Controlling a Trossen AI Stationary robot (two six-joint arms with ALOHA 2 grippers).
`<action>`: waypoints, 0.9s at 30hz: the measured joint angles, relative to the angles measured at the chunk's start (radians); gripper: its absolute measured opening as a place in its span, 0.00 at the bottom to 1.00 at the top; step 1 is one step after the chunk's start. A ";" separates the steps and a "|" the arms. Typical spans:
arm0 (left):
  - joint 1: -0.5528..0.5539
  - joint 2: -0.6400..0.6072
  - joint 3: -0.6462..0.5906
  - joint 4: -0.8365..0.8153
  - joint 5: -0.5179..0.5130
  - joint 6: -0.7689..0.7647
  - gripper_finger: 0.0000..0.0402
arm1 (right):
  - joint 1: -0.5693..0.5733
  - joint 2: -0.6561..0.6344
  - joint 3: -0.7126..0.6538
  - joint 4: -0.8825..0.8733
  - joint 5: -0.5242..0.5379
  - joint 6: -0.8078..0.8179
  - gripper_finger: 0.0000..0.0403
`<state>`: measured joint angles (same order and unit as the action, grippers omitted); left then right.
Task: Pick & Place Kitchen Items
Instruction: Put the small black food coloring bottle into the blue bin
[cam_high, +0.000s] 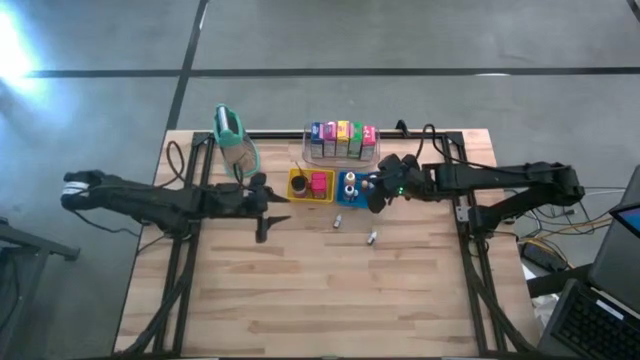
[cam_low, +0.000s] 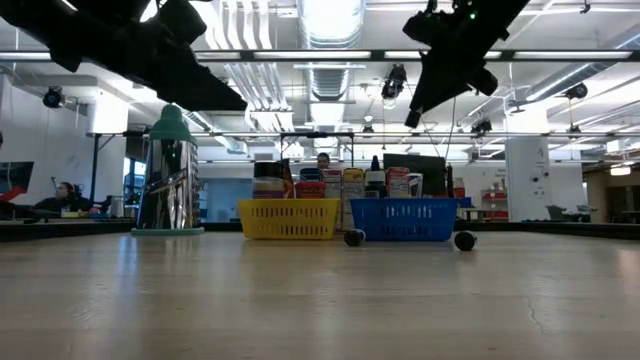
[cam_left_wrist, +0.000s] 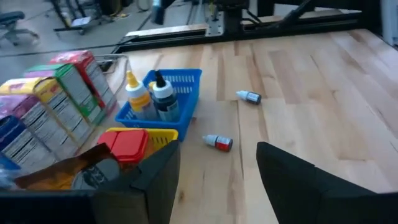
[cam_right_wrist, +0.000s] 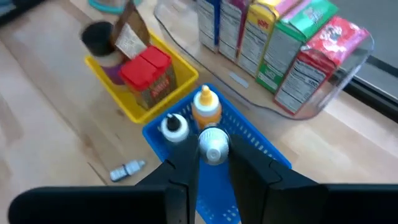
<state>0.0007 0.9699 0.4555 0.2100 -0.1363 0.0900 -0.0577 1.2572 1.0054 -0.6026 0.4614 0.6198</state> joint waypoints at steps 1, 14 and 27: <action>0.011 0.000 0.000 -0.001 0.025 0.010 0.54 | -0.007 0.002 0.000 -0.005 -0.001 0.001 0.16; 0.209 0.002 -0.003 0.002 0.146 -0.021 0.54 | -0.080 0.099 -0.001 0.070 -0.073 -0.022 0.17; 0.210 0.002 -0.003 -0.001 0.147 -0.001 0.54 | -0.077 0.108 0.002 0.076 -0.113 -0.026 0.18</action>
<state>0.2110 0.9718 0.4530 0.2092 0.0109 0.0891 -0.1344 1.3648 1.0074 -0.5269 0.3482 0.5935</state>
